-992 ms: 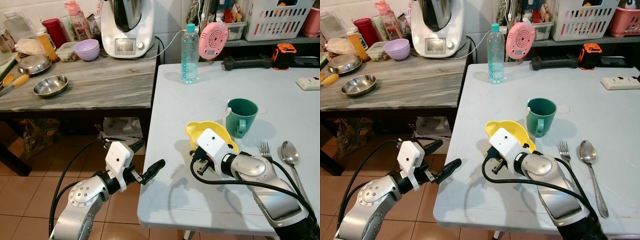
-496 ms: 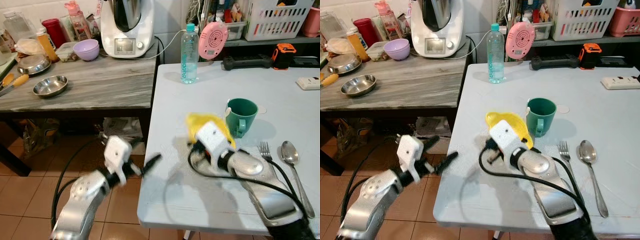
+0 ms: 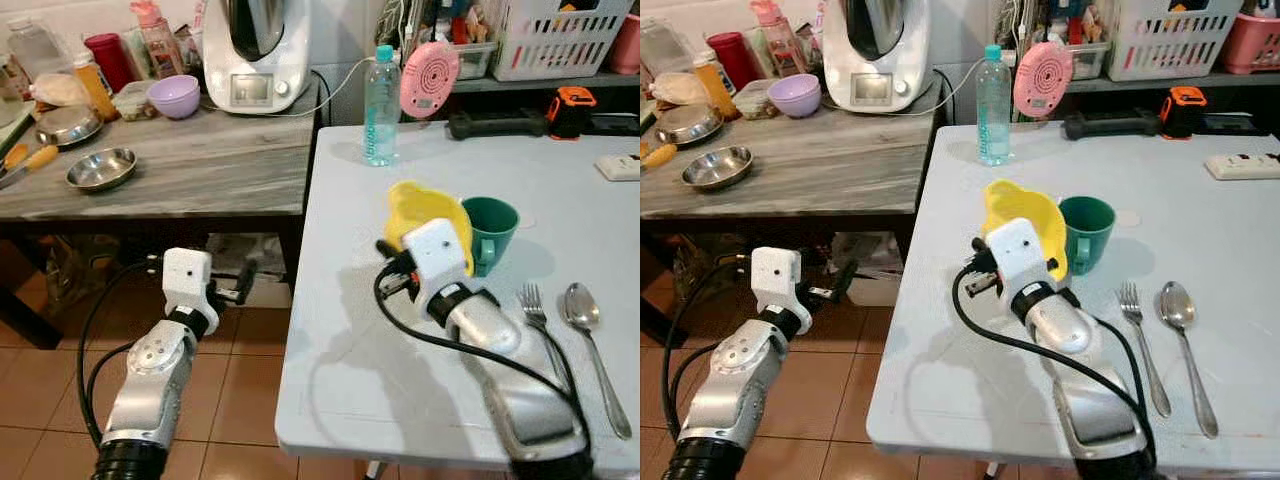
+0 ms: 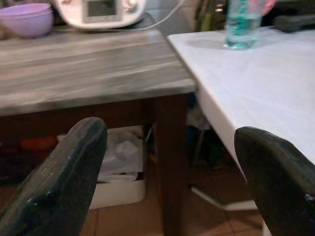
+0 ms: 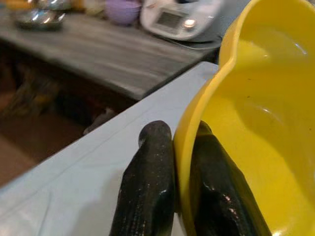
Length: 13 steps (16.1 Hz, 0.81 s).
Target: Setting the table
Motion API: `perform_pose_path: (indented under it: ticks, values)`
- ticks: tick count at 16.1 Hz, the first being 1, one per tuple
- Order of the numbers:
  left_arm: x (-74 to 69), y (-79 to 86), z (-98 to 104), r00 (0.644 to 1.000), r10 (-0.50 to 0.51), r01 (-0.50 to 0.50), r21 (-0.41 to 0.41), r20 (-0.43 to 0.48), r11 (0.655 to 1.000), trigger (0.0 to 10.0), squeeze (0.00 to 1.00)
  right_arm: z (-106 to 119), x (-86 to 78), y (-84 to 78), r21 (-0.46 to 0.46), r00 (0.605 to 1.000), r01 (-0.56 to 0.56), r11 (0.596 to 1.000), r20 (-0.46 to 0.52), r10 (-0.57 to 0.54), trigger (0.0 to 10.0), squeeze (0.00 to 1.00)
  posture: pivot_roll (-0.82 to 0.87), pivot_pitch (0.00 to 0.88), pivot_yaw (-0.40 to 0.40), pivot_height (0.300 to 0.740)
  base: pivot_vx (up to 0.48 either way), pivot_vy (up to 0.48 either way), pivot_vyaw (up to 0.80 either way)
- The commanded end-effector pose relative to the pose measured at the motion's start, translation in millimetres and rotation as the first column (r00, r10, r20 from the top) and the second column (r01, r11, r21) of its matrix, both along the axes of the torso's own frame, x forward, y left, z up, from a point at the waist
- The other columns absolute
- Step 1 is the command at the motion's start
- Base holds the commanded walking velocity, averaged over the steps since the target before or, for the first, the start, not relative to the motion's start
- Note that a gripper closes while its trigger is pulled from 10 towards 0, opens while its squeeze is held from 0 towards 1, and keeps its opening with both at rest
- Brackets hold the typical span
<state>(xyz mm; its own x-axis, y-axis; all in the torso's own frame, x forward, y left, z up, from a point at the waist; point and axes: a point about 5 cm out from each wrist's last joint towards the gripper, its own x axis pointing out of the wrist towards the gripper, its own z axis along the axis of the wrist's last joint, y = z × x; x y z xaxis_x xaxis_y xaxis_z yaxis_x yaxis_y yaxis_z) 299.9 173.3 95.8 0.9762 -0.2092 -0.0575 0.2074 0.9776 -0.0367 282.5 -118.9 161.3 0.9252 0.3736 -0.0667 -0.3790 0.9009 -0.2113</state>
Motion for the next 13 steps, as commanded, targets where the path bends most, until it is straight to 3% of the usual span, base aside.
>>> perform_pose_path:
  ticks: [1,6,13]
  values:
    - [1.7,1.8,1.6,1.000,0.025,-0.025,0.015,0.011,1.000,10.0,0.00,3.7,-1.2,-3.0,0.036,0.999,0.041,0.999,0.027,-0.042,10.0,0.00,-0.10,0.000,0.080,0.740,0.000,0.000,0.00]
    - [2.1,-8.3,-0.7,1.000,0.019,-0.019,0.014,0.001,1.000,10.0,0.00,-0.9,2.3,-6.8,0.076,0.997,0.072,0.995,0.012,-0.073,10.0,0.00,-0.10,0.000,0.077,0.740,0.000,0.000,0.00]
    - [5.5,-7.2,-1.3,0.999,0.044,-0.044,0.013,-0.023,0.999,10.0,0.00,-2.6,3.8,-10.3,0.088,0.996,0.089,0.992,0.006,-0.090,10.0,0.00,-0.10,0.000,0.079,0.740,0.000,0.000,0.00]
